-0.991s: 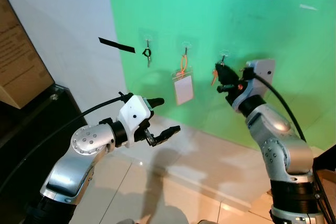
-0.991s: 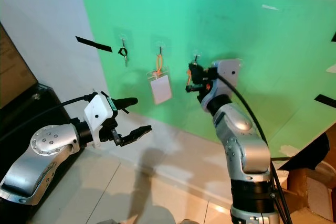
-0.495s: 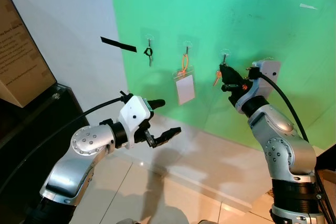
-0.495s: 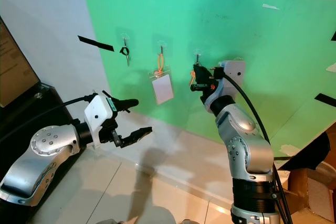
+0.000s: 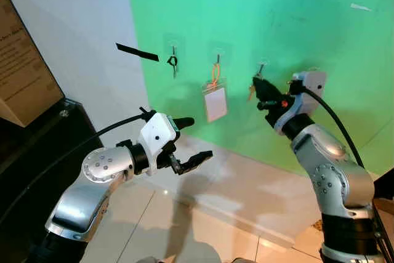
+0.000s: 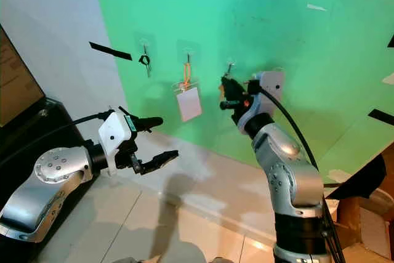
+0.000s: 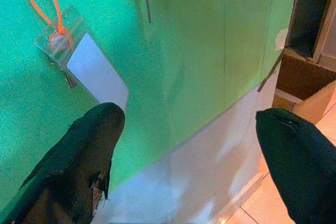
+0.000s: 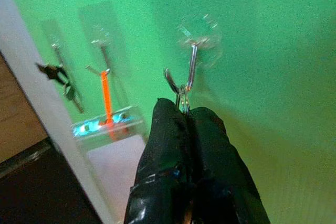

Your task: Hang keys on a hook

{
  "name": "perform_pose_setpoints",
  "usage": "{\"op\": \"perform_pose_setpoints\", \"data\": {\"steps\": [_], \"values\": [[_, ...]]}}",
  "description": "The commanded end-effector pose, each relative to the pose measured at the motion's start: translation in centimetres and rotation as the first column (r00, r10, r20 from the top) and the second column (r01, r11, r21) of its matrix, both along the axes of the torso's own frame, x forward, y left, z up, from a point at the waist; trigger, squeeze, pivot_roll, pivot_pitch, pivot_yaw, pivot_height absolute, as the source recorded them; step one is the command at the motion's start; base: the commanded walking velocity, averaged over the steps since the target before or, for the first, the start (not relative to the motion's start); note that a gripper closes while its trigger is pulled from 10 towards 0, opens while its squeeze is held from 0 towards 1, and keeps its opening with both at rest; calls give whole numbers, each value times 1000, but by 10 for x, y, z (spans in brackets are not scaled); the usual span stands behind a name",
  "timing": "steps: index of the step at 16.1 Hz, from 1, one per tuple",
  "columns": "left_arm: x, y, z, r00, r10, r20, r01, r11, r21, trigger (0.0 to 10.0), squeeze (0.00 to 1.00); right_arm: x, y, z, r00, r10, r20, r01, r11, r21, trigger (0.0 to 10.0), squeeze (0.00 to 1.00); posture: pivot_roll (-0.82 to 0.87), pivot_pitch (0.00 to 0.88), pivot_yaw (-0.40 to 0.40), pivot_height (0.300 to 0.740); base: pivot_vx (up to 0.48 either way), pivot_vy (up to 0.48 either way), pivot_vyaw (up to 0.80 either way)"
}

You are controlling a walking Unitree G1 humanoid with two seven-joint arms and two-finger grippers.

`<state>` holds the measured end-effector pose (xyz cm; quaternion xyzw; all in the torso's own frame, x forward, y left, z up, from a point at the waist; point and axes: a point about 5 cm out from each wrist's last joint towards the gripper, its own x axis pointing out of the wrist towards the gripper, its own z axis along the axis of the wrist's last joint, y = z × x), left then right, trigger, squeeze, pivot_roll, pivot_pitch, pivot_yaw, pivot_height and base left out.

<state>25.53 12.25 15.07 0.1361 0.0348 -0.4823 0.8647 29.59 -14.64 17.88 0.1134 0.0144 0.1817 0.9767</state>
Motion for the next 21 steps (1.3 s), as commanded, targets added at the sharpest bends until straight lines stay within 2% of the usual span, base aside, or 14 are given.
{"op": "perform_pose_setpoints", "data": {"steps": [1,13,20,21], "values": [[-3,-2,3,1000,-21,4,21,1000,3,10000,0,-2,2,2,1000,23,3,-23,1000,4,10000,0,-87,0,-11,740,0,0,0],[-2,-1,3,1000,-23,7,23,1000,5,10000,0,-4,2,1,1000,23,-9,-23,1000,2,10000,0,-86,0,-9,740,0,0,0],[0,-4,15,1000,-11,28,13,997,-73,10000,0,-1,0,-4,999,-7,-33,7,1000,-14,10000,0,-83,0,-11,740,0,0,0],[0,-4,15,1000,-10,28,12,997,-76,10000,0,0,-1,-6,999,-15,-39,14,1000,-17,10000,1000,-81,0,-13,740,0,0,0]]}}
